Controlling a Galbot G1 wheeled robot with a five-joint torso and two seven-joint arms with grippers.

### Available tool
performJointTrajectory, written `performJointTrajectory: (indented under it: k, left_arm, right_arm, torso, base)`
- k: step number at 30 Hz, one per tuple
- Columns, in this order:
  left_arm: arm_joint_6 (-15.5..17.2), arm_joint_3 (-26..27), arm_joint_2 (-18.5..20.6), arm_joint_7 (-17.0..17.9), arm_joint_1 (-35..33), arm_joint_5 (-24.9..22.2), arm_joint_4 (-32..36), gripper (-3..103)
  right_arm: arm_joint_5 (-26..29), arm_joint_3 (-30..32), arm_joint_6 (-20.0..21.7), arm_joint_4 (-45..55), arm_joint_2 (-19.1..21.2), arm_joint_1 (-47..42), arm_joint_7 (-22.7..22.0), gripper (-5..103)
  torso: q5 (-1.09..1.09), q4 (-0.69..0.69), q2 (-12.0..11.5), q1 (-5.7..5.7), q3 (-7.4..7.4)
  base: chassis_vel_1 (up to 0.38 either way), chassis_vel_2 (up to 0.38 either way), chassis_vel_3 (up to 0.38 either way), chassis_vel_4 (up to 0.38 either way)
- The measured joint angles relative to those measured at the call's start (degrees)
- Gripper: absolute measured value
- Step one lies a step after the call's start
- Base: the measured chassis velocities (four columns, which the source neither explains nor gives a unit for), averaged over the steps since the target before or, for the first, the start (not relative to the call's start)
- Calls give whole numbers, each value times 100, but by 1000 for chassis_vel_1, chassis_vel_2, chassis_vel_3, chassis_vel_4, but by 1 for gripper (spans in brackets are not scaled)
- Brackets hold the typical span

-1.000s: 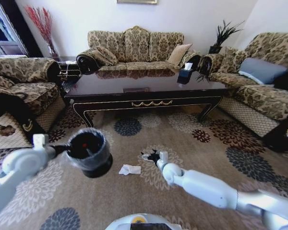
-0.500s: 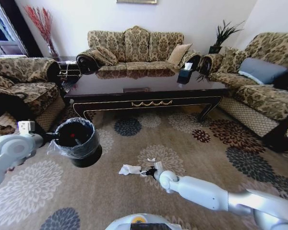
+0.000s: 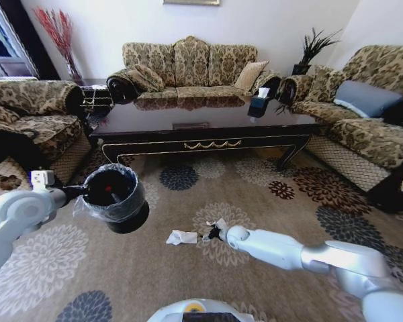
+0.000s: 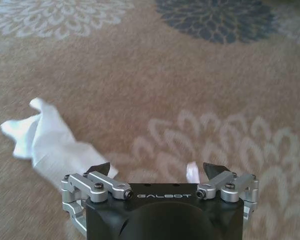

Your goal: Move to the front of the table and pick up the trash from the floor, then place it into the trash bin.

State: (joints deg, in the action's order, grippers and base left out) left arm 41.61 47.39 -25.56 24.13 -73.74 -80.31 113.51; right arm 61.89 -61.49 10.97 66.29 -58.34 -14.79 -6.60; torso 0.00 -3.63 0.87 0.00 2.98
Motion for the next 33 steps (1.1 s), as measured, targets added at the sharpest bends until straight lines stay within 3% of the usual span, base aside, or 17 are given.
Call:
performJointTrajectory:
  k: [7,12,17,25,33]
  left_arm:
    - [-7,-50,26,-10,96,2,-22,3]
    - [-8,-62,55,-24,89,4,-41,3]
    - [-18,-58,93,-40,44,2,-38,3]
    - [-22,-53,115,-37,-44,6,2,3]
    - [-22,-54,123,-30,-65,10,16,3]
  right_arm:
    - [-460,-156,-205,-938,-564,148,-189,100]
    - [-441,-143,-72,-1075,-583,115,-333,103]
    - [-392,-25,84,-1170,-602,48,-520,92]
    - [-309,209,241,-1293,-696,-116,-630,89]
    - [-318,211,337,-1274,-635,-277,-630,93]
  torso:
    - [0,0,0,0,0]
    - [-1,-1,0,0,0]
    - [-1,-2,0,0,0]
    - [-1,0,0,0,0]
    - [0,-3,0,0,0]
  base:
    - [0,0,0,0]
    - [0,0,0,0]
    - [0,0,0,0]
    - [0,0,0,0]
    - [0,0,0,0]
